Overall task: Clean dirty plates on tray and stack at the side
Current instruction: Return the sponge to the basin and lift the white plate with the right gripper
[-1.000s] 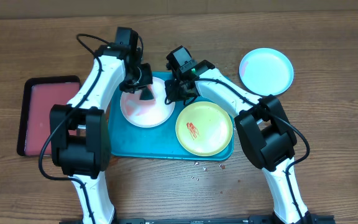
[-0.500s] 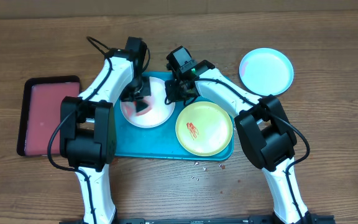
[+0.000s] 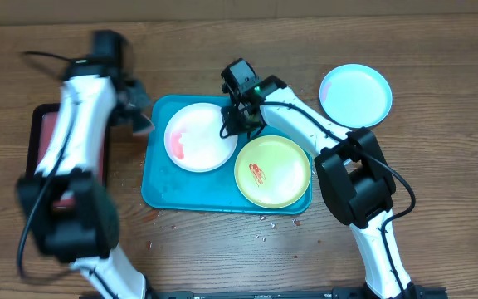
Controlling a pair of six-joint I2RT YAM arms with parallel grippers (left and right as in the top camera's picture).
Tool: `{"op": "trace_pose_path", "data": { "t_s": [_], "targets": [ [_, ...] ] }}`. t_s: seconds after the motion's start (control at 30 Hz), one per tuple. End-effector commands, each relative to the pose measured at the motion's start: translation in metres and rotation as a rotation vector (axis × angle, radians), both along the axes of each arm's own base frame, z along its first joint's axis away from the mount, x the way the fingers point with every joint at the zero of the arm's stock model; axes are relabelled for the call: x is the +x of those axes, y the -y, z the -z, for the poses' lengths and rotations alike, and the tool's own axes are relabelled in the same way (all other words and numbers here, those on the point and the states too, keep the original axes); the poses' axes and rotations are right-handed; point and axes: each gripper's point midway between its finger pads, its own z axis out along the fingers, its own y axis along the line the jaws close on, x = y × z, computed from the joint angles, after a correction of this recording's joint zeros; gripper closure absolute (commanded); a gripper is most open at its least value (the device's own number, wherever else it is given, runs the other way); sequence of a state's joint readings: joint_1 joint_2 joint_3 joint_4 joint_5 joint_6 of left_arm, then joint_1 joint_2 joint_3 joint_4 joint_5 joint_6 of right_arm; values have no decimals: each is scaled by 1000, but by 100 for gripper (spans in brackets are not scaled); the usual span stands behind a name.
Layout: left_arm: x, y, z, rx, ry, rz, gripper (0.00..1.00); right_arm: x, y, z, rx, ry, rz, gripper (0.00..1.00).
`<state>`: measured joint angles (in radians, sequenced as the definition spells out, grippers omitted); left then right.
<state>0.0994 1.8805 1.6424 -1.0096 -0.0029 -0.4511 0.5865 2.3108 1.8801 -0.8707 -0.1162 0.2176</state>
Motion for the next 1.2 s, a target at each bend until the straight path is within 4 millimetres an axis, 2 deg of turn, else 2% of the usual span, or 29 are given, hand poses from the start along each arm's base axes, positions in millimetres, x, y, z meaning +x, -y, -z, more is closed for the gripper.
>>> {"op": "trace_pose_path", "data": {
  "t_s": [0.0,0.1,0.2,0.37,0.5,0.67,0.83,1.07,1.17],
  "targets": [
    [-5,-20,-52,-73,139,-68,96,27,-2,-45,-57,165,-58,96],
    [-23,-65,-52,-19,110,-180,96,34,-1,-78,-152,271,-82,96],
    [-40,-95,-40,-16,52,-262,96,37,4,-107,-299,387,-95,96],
    [-49,-130,-19,-31,9,-349,96,37,12,-153,-686,640,-139,96],
    [-55,-146,0,-48,-36,-393,96,19,-1,-184,-937,779,-226,96],
    [-54,-145,10,-105,-47,-394,96,-1,-18,-203,-1091,845,-325,96],
    [-54,-145,10,-102,-48,-394,96,-5,-20,-218,-1171,890,-316,96],
    [-55,-144,11,-103,-52,-391,96,-3,-18,-218,-1179,886,-320,96],
    [-55,-144,11,-103,-52,-391,96,5,-15,-209,-1068,878,-236,96]
  ]
}}
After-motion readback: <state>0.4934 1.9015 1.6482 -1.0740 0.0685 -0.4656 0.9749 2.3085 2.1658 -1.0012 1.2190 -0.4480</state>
